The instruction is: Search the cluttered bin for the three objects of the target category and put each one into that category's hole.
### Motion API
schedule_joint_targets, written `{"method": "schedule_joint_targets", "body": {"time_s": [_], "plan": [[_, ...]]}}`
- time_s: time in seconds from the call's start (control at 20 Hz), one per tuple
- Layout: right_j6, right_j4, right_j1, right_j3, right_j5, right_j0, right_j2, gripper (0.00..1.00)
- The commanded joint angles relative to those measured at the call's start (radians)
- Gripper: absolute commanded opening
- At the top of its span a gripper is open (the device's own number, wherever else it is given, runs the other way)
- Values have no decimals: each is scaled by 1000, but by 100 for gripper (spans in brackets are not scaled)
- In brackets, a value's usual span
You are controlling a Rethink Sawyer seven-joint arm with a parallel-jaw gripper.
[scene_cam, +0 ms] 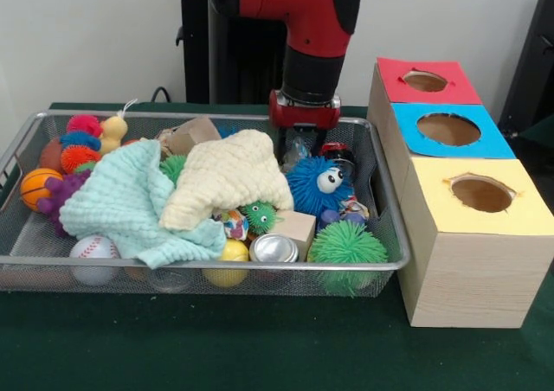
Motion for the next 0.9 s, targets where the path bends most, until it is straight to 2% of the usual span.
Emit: {"method": "schedule_joint_targets", "body": {"time_s": [0.05, 0.35, 0.75, 0.8, 0.9], "plan": [[185, 80, 235, -131, -36, 34, 0, 100], [182, 128, 250, -137, -33, 65, -7, 100], [160, 155, 215, -128, -2, 76, -8, 100], [156, 157, 216, -131, -10, 90, -20, 0], [166, 168, 214, -125, -10, 92, -20, 0]]}}
